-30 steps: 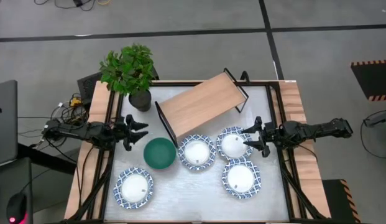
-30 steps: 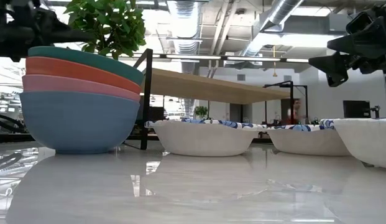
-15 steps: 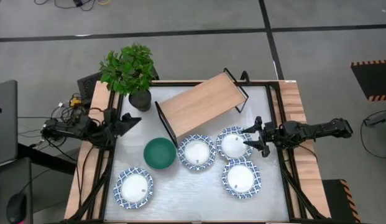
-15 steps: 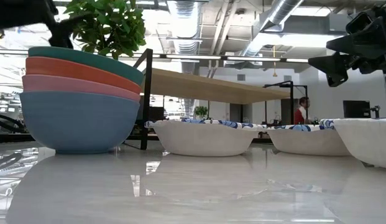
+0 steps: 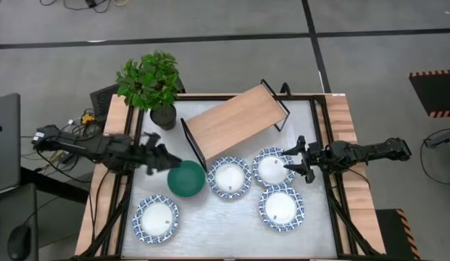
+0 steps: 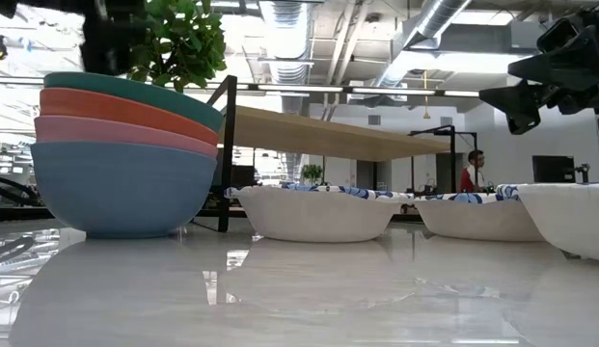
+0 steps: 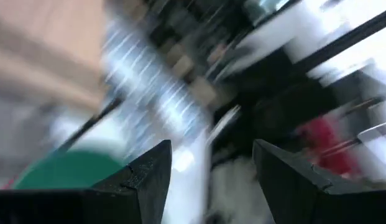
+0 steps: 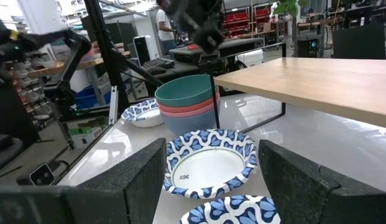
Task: Place and stack bowls onto a shelf
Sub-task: Put the green bowl on the shelf
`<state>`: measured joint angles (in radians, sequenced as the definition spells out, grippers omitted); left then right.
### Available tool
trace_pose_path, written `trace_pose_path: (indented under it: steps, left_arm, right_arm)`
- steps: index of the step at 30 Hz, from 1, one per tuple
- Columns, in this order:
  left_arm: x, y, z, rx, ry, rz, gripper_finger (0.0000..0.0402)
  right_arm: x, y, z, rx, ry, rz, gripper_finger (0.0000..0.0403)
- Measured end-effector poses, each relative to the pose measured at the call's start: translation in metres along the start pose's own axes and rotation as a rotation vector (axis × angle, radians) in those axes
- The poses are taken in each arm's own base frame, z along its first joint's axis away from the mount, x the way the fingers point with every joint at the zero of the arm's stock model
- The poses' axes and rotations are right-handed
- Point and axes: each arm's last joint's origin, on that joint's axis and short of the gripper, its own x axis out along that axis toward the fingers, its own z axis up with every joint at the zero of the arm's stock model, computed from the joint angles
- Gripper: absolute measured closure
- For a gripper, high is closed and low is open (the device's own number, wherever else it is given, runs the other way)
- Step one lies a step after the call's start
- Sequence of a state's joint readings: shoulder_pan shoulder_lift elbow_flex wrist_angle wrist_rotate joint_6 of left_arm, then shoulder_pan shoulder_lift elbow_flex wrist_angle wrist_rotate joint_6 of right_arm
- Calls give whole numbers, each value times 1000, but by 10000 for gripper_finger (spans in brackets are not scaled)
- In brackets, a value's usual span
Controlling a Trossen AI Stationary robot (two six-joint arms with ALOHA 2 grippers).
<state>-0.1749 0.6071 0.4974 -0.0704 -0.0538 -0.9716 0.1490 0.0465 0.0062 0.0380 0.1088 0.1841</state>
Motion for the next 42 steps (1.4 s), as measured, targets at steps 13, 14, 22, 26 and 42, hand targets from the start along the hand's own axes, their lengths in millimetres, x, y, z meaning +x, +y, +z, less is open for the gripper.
trace_pose_path:
  steps: [13, 14, 22, 26, 42]
  left_arm:
    - [29, 2, -1, 85, 292, 558, 191]
    - [31, 0, 1, 101, 291, 562, 191]
    - [31, -20, 16, 191, 284, 583, 191]
    - [28, -18, 15, 185, 299, 611, 191]
    - [26, -17, 13, 95, 376, 592, 191]
  right_arm:
    - [0, 0, 0, 0, 0, 2, 121]
    - [0, 0, 0, 0, 1, 2, 121]
    - [0, 0, 0, 13, -2, 4, 121]
    - [0, 1, 4, 273, -35, 18, 121]
    - [-10, 6, 47, 783, -353, 175, 121]
